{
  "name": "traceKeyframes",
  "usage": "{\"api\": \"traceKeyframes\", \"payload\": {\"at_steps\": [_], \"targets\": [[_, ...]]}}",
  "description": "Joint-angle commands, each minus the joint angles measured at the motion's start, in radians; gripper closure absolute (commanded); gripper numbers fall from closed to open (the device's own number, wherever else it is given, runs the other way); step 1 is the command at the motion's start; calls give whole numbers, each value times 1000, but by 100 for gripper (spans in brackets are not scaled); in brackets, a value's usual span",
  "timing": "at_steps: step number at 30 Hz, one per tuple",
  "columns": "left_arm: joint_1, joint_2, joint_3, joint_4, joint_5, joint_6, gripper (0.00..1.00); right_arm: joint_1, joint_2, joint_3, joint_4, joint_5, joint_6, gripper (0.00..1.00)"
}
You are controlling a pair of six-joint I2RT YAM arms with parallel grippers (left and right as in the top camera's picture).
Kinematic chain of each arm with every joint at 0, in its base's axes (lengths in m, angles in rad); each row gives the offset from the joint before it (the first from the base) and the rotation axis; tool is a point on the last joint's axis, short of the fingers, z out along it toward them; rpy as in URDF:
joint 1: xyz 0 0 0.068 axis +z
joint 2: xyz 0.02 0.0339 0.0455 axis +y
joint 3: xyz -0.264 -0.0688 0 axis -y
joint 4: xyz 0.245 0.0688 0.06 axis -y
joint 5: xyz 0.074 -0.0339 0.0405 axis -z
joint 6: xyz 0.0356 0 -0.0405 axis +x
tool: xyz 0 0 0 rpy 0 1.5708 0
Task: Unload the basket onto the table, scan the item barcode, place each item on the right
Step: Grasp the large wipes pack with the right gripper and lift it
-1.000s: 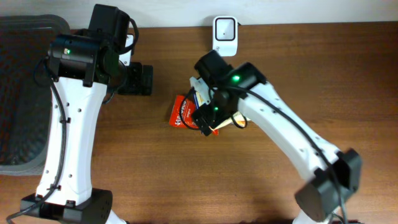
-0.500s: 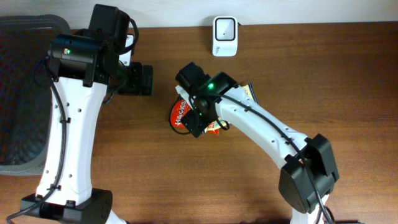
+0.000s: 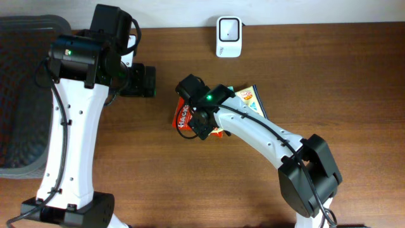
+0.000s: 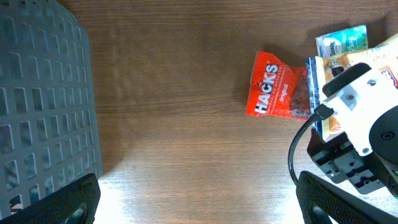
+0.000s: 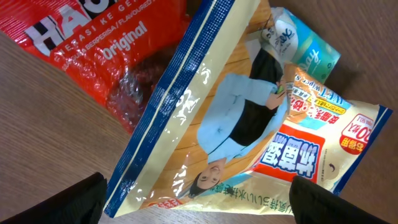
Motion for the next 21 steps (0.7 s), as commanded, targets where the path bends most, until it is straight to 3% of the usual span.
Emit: {"api": "traceKeyframes", "payload": {"at_steps": [1,8,14,18,21], "targets": [[2,-5,-2,2,10,-9,1,9,17,-52,40,-19,19,6],[2,-5,-2,2,10,-9,1,9,17,-110,123,-13,39,6],[2,-5,-2,2,10,-9,1,7,17,-158,180,124,84,7],[2,-5,-2,2,10,-9,1,0,17,-171,193,150,91,12],[2,-5,-2,2,10,-9,1,-22,17,-188,206,155,101,22]]}}
